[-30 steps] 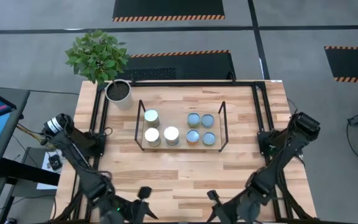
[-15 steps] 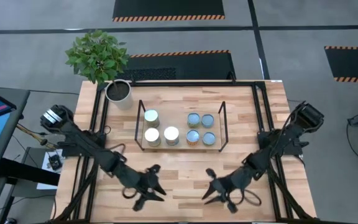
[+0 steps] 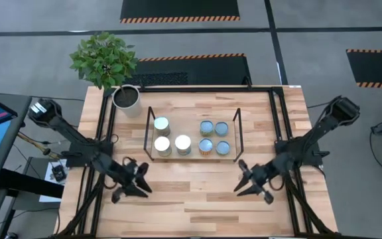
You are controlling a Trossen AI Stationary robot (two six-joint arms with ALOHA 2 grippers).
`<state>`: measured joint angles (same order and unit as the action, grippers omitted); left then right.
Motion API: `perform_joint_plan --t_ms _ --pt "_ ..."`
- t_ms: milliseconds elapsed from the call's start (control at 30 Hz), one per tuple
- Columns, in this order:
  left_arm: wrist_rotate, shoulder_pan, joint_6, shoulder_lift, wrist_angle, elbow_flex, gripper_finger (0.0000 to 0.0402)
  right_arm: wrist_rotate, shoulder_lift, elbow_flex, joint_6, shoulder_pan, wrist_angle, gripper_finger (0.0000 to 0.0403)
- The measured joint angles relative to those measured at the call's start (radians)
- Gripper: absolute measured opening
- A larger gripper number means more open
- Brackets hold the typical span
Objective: Pick and place cans onto a shelf
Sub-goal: Return to Home Position
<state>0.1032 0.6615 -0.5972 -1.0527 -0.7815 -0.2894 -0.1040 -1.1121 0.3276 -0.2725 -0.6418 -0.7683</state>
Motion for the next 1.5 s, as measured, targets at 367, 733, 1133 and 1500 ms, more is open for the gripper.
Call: perform_joint_plan --t_ms 367,733,1133,1500 --pt "0.056 -0.102 0.196 0.314 -0.076 0.214 0.0105 0.023 0.355 -0.225 0.012 0.087 -0.055 0.0111" --pt "-0.091 -0.321 0.219 0.581 0.104 0.278 0.0105 0.08 0.651 -0.319 0.011 0.171 0.065 0.0111" --pt "-0.23 -0.51 0.23 0.651 0.22 0.278 0.0105 0.08 0.837 -0.316 0.009 0.239 0.308 0.0111" --pt "-0.214 -0.54 0.235 0.657 0.302 0.277 0.0105 0.079 1.007 -0.262 0.001 0.246 0.584 0.0111"
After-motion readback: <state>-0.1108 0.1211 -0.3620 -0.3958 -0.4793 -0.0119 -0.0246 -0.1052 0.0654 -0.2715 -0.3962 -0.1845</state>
